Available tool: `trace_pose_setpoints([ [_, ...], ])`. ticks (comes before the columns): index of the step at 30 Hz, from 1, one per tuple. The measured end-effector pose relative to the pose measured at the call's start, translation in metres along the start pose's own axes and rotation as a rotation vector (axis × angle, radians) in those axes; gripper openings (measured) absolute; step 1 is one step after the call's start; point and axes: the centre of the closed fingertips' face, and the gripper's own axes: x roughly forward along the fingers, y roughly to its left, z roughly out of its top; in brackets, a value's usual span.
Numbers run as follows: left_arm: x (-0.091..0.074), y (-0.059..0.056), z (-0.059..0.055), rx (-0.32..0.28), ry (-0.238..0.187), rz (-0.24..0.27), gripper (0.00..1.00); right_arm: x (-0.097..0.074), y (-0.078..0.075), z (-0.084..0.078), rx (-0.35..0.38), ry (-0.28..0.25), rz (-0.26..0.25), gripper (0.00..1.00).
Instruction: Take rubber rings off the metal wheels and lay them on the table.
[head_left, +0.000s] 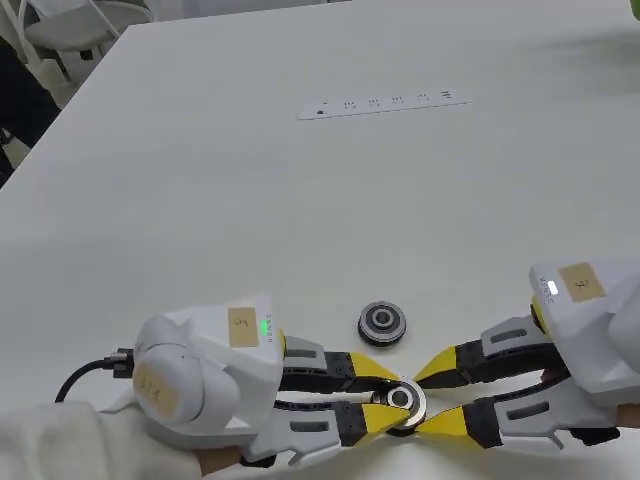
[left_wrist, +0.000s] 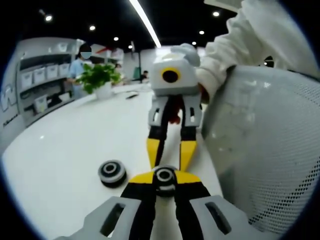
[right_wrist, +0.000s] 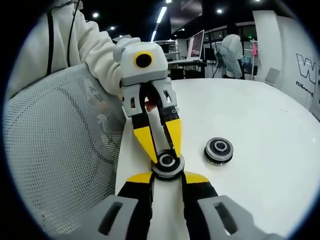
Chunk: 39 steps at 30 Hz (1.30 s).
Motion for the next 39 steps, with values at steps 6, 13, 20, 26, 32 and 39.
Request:
trace_pose_setpoints([
  [6, -0.0001, 0.0003, -0.0003, 0.001, 0.000, -0.001, 0.14, -0.0008, -0.0003, -0.0005, 0.009, 0.010, -0.002, 0.17],
  [13, -0.0021, 0.0010, -0.0017, 0.001, 0.002, -0.002, 0.14, -0.0034, 0.0005, -0.0038, 0.009, 0.022, 0.000, 0.10],
  [20, -0.0031, 0.0012, -0.0025, 0.002, 0.001, 0.001, 0.14, -0.0031, 0.0006, -0.0036, 0.022, 0.030, -0.002, 0.09],
  [26, -0.0022, -0.0002, -0.0008, 0.009, -0.001, 0.000, 0.14, -0.0008, -0.0012, 0.0001, -0.010, 0.005, -0.018, 0.16],
  [32, -0.0016, -0.0010, 0.0001, 0.009, -0.002, 0.002, 0.14, 0.0040, 0.0000, 0.0040, -0.023, -0.003, -0.015, 0.21],
  [39, -0.0021, 0.0001, -0.0010, 0.006, -0.002, 0.003, 0.14, 0.0018, -0.0011, -0.0008, 0.016, 0.010, -0.013, 0.17],
])
